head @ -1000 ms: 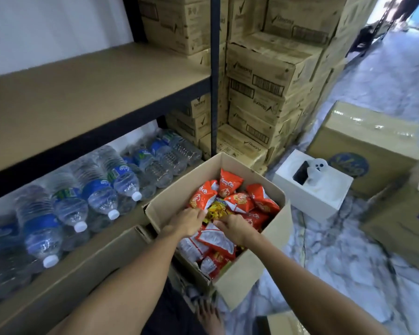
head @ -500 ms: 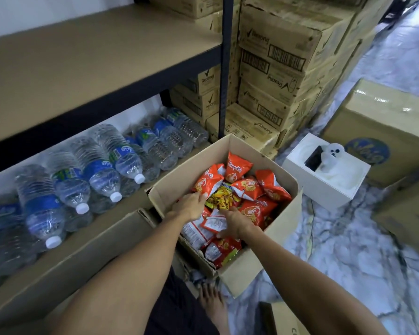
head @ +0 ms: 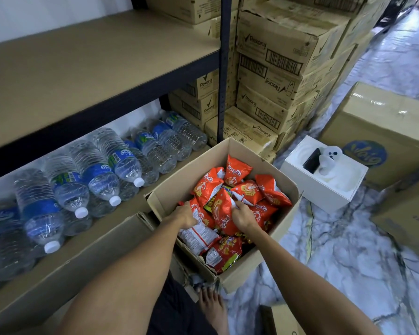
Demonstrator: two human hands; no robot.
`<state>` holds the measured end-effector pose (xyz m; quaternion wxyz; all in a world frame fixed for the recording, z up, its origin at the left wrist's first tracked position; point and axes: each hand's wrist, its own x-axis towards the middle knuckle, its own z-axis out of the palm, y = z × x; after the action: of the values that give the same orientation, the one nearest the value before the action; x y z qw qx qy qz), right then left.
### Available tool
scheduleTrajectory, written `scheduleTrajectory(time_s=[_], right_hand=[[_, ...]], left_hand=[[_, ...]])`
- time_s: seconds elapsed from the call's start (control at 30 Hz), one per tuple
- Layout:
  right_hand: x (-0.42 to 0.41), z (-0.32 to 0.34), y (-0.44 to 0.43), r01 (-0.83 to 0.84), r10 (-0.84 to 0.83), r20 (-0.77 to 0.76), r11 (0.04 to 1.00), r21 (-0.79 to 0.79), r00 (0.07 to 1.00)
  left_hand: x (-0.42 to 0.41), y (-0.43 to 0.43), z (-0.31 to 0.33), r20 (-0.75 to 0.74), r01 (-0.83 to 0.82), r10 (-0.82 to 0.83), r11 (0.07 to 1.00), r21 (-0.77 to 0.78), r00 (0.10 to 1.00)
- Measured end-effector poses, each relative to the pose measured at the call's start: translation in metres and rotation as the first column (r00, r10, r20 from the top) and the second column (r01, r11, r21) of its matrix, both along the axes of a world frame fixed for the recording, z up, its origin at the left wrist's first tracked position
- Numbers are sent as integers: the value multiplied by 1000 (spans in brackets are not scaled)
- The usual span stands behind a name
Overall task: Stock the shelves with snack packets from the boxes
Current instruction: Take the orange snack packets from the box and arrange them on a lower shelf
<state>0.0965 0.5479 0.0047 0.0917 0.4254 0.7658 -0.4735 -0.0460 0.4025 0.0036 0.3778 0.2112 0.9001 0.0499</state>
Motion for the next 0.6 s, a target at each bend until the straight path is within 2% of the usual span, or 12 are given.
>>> scheduleTrajectory(time_s=[0.17,0.3,0.43,0.53,0.6], right_hand=[[1,-1,1,98,-99,-46,995,-23,994],[4,2,-2,80,-83,-22,992,-99,996],[5,-7,2,80,-77,27,992,-102,997],[6,-8,4,193,-198,-30,973,-126,980],[8,-4,5,248,-258,-62,959,-134,964]], left_hand=[[0,-1,-3,15,38,-38,999,-20,999],[4,-1,1,46,48,-47,998,-30,998],[2,3,6,-34,-62,65,995,81,997],[3,9,23,-129,-133,166,964,231,978],[5,13,37,-232,-118,199,939,323,952]])
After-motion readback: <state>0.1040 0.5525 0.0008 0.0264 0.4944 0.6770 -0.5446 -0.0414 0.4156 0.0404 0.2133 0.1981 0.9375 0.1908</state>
